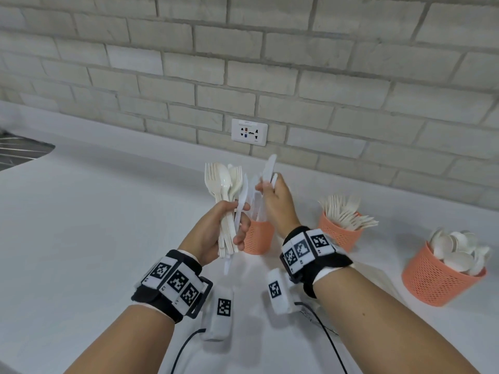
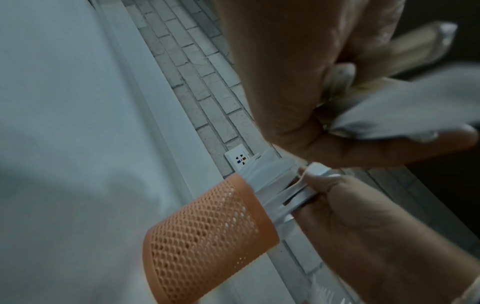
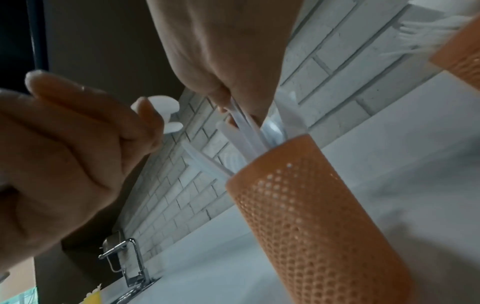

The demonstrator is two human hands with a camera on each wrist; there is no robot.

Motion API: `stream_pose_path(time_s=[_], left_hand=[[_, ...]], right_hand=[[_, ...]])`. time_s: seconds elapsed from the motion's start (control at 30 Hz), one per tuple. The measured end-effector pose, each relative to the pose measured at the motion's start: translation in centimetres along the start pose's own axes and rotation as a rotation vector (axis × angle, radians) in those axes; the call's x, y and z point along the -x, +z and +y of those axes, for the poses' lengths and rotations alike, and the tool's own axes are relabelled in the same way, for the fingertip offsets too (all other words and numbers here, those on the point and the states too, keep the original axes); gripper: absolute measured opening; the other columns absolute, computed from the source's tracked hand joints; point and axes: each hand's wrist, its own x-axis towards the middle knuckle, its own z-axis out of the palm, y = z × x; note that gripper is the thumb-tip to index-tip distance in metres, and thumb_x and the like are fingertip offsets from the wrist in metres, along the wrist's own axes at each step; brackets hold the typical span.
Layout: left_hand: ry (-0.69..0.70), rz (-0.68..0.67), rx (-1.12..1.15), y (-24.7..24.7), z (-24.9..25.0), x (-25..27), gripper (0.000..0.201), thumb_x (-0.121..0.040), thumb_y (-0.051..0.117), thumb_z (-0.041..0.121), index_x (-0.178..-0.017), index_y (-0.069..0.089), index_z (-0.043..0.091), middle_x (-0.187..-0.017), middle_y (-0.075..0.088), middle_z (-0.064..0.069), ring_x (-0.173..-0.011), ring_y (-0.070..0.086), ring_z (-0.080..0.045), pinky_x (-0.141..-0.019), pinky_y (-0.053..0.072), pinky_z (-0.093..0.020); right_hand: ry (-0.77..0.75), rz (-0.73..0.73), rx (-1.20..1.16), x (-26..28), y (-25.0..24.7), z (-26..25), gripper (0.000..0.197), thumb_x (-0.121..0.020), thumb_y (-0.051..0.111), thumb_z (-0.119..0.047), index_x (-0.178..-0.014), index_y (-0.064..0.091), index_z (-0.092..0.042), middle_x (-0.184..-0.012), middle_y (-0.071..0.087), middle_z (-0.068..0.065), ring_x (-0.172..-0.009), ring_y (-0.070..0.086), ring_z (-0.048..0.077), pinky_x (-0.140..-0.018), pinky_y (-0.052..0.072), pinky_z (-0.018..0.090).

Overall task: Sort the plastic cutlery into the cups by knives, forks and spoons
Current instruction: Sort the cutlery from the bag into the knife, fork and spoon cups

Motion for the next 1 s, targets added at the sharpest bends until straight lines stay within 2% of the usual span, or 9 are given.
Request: stream_pose_path(time_s=[0.17, 0.27, 0.37, 0.43, 0.53, 0.7, 0.83, 0.93, 1.0], left_hand=[[0.005, 0.034, -0.008, 0.0, -0.2, -0.1, 0.020, -0.093, 0.030, 0.014, -0.095, 0.049, 0.006, -0.050, 0.048, -0.005, -0.032, 0.035, -0.012, -0.036, 0.040, -0.021], [0.008, 0.044, -0.023, 0.2, 0.0, 0.1, 0.025, -0.092, 0.031, 0.011, -0.072, 0.045, 0.008, -0.049, 0.044, -0.004, -0.032, 0.032, -0.010, -0.035, 0.036, -0.020], [0.049, 0.072, -0.073, 0.2, 0.1, 0.3, 0.017, -0.094, 0.034, 0.008, -0.081, 0.044, 0.009, -0.056, 0.051, -0.006, -0.034, 0.037, -0.011, -0.039, 0.042, -0.022], [0.067, 0.096, -0.096, 0.1, 0.2, 0.4, 0.009, -0.095, 0.036, 0.008, -0.091, 0.045, 0.009, -0.064, 0.057, -0.007, -0.039, 0.044, -0.014, -0.043, 0.047, -0.025], [0.066, 0.115, -0.110, 0.1, 0.3, 0.3, 0.020, -0.095, 0.038, 0.012, -0.088, 0.056, 0.007, -0.069, 0.056, -0.010, -0.042, 0.050, -0.015, -0.047, 0.050, -0.027], [0.086, 0.075, -0.140, 0.6, 0.3, 0.1, 0.028, -0.095, 0.042, 0.018, -0.076, 0.058, 0.004, -0.060, 0.047, -0.011, -0.042, 0.047, -0.014, -0.047, 0.046, -0.026], [0.113, 0.066, -0.138, 1.3, 0.0, 0.4, 0.017, -0.094, 0.041, 0.003, -0.107, 0.053, 0.003, -0.063, 0.060, -0.008, -0.046, 0.055, -0.016, -0.049, 0.053, -0.027], [0.094, 0.062, -0.137, 1.6, 0.0, 0.4, 0.021, -0.094, 0.038, 0.001, -0.106, 0.055, 0.003, -0.071, 0.065, -0.013, -0.057, 0.063, -0.023, -0.058, 0.056, -0.032], [0.078, 0.099, -0.148, 1.3, 0.0, 0.3, 0.015, -0.094, 0.040, 0.003, -0.099, 0.054, 0.004, -0.078, 0.065, -0.014, -0.064, 0.066, -0.024, -0.061, 0.057, -0.033]], right_hand=[[0.057, -0.008, 0.141, -0.1, 0.1, 1.5, 0.013, -0.099, 0.037, -0.018, -0.094, 0.046, -0.009, -0.100, 0.051, 0.012, -0.093, 0.049, 0.020, -0.080, 0.036, 0.027], [0.103, -0.072, 0.290, -0.2, -0.1, 1.6, 0.014, -0.099, 0.038, -0.017, -0.095, 0.043, -0.005, -0.094, 0.046, 0.007, -0.092, 0.046, 0.020, -0.073, 0.030, 0.020], [0.032, -0.115, 0.338, 0.1, -0.2, 1.0, 0.040, -0.095, 0.049, -0.019, -0.129, 0.040, -0.001, -0.129, 0.037, 0.013, -0.118, 0.043, 0.023, -0.096, 0.033, 0.021], [-0.164, 0.046, 0.302, 0.8, -0.4, -0.1, 0.051, -0.090, 0.055, -0.011, -0.136, 0.035, -0.003, -0.131, 0.036, 0.012, -0.121, 0.040, 0.018, -0.099, 0.030, 0.017], [-0.365, 0.167, 0.202, 2.0, -0.7, -2.2, 0.024, -0.089, 0.058, -0.011, -0.112, 0.057, -0.003, -0.104, 0.048, 0.004, -0.096, 0.050, 0.013, -0.082, 0.037, 0.008], [-0.109, -0.260, 0.035, 3.8, -0.7, -3.7, 0.026, -0.090, 0.060, -0.027, -0.072, 0.056, -0.009, -0.050, 0.057, 0.001, -0.046, 0.064, 0.023, -0.054, 0.048, 0.028], [-0.010, -0.226, -0.070, 3.9, -1.0, -3.9, 0.026, -0.096, 0.047, -0.019, -0.080, 0.053, 0.001, -0.051, 0.053, 0.006, -0.038, 0.055, 0.020, -0.043, 0.047, 0.028], [-0.051, -0.048, -0.141, 3.9, -1.1, -4.6, 0.027, -0.100, 0.036, -0.024, -0.081, 0.049, -0.009, -0.062, 0.054, 0.001, -0.048, 0.056, 0.008, -0.053, 0.050, 0.022], [-0.045, 0.014, -0.311, 3.7, -1.5, -5.2, 0.025, -0.101, 0.034, -0.025, -0.083, 0.047, -0.015, -0.060, 0.046, 0.000, -0.044, 0.049, 0.010, -0.046, 0.045, 0.022]])
